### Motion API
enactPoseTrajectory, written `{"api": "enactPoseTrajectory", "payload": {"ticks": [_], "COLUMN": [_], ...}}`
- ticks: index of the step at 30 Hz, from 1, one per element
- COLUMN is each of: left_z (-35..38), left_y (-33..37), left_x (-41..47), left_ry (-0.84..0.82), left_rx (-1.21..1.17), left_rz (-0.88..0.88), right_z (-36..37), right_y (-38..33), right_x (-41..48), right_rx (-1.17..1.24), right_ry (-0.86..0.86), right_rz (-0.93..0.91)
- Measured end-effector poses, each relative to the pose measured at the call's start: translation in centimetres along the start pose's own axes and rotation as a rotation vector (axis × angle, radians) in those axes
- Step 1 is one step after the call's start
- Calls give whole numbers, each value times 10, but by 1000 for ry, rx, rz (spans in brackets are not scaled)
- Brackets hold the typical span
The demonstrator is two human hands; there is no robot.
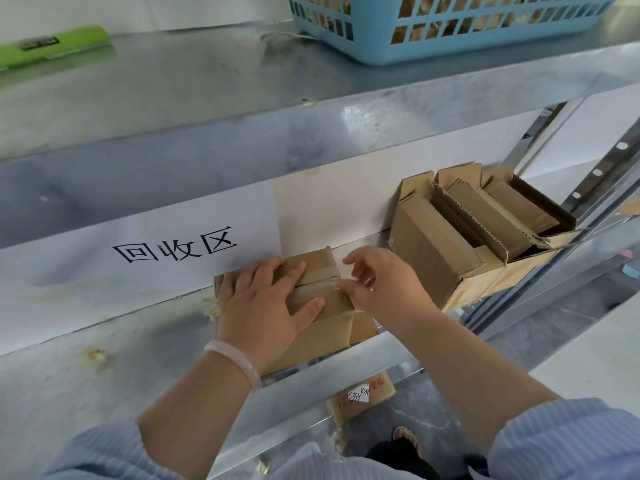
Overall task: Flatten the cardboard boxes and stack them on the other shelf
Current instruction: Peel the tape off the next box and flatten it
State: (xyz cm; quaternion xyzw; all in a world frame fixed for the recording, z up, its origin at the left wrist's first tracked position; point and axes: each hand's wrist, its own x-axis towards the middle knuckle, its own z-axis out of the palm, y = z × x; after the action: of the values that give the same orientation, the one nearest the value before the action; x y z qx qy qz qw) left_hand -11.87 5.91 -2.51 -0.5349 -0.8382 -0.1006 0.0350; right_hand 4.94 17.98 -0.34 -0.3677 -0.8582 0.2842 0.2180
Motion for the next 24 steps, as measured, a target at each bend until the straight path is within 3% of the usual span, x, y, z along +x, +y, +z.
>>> {"api": "enactPoseTrajectory", "payload": {"ticks": [3, 8, 14, 18, 24], "left_z": [0, -2, -4, -6, -5], "left_y": [0, -2, -4, -3, -3], "left_x": [-1, 0, 0, 0, 0], "left_ry": [-5, -25, -98, -97, -87], "left_rx": [0, -12, -15, -25, -23], "left_rz": [5, 18, 36, 25, 22], "right_z": [-1, -8, 1, -1, -13], "right_y": [-2, 2, 4, 2, 5], "right_x": [2, 8, 10, 12, 8], "right_rx": [-27, -110, 17, -26, 255], "right_ry": [65, -93, -145, -199, -333], "right_rz": [-10, -65, 104, -2, 101]}}
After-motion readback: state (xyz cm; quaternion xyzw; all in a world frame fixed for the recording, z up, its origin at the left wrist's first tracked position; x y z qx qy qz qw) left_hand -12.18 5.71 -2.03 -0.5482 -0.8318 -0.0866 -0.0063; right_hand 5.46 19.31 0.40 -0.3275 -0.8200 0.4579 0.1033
